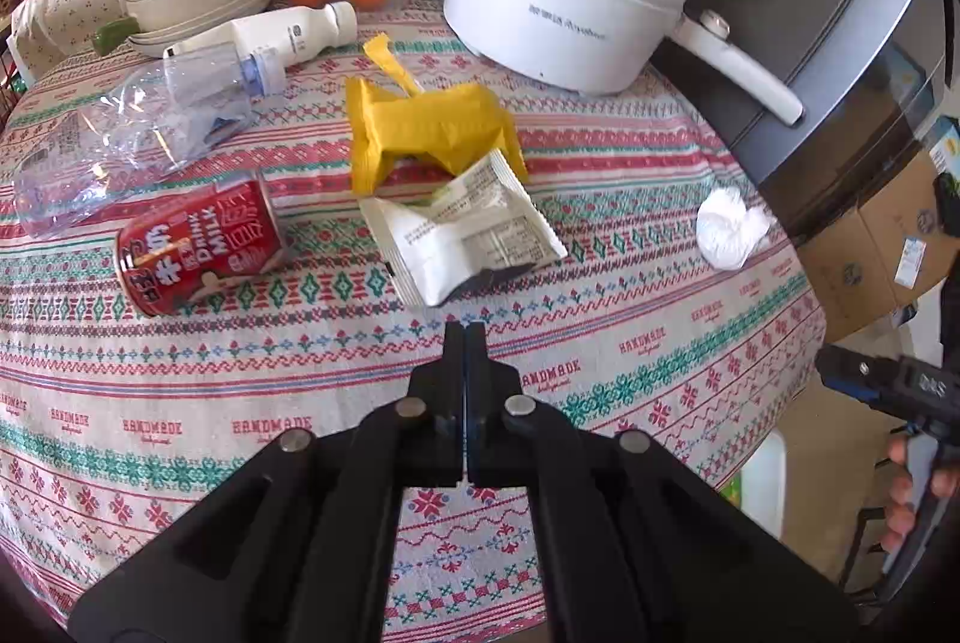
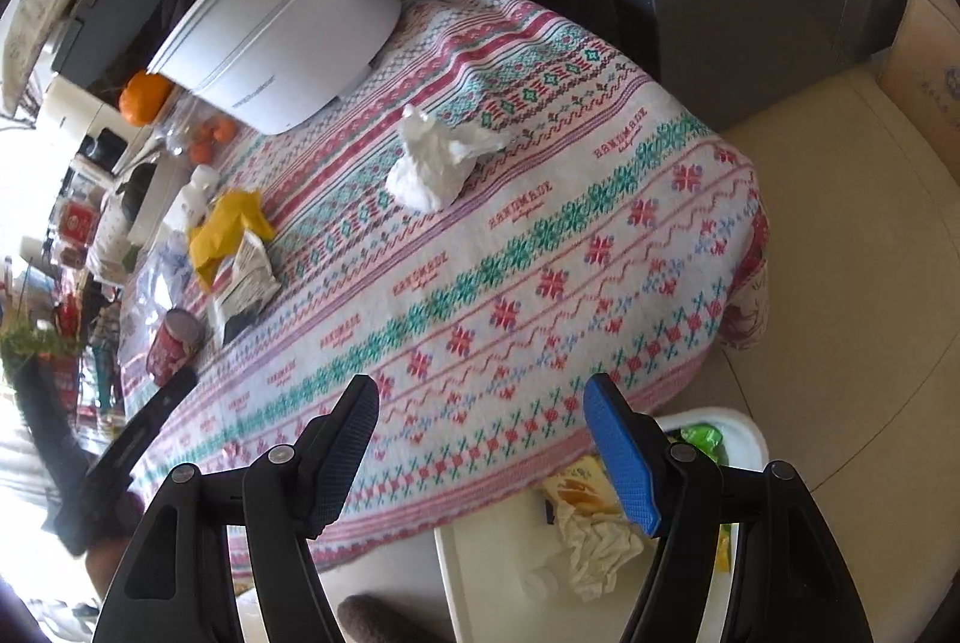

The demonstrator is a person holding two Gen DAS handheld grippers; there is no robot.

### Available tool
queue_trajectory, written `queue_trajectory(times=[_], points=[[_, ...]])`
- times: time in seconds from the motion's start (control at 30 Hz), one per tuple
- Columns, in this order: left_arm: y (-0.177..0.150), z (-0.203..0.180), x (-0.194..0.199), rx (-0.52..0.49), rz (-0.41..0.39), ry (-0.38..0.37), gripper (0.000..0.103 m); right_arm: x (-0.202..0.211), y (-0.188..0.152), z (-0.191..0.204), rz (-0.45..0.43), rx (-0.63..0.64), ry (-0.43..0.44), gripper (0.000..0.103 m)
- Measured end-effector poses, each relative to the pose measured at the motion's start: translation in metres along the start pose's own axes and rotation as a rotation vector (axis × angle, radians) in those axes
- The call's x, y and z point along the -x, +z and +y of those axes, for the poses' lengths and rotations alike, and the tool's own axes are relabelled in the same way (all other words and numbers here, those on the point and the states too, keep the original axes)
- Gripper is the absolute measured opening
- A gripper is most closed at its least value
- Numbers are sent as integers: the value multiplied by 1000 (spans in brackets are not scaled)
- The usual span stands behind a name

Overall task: Collect trash
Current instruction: 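Move both grippers back toward the table, then grasp the white snack wrapper with the left gripper while the right grasps the tissue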

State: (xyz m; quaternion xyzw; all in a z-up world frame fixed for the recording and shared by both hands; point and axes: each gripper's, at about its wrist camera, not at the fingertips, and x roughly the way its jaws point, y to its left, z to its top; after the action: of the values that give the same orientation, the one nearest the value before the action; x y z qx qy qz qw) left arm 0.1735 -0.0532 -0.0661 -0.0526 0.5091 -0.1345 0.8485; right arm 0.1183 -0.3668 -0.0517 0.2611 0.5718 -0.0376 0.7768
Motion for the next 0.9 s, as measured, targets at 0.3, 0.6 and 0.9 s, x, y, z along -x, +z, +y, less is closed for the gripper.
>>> queue_trajectory(times=[0.3, 0.6, 0.9], points=[[14, 0, -6, -113, -13, -26, 74, -18, 51, 0, -106, -65, 39, 72], [17, -25, -41, -325, -55, 74, 74, -49, 62, -5, -88, -134, 82, 72], [16, -29, -69, -320, 8, 94, 18, -64, 78, 5, -103, -101, 106, 72]])
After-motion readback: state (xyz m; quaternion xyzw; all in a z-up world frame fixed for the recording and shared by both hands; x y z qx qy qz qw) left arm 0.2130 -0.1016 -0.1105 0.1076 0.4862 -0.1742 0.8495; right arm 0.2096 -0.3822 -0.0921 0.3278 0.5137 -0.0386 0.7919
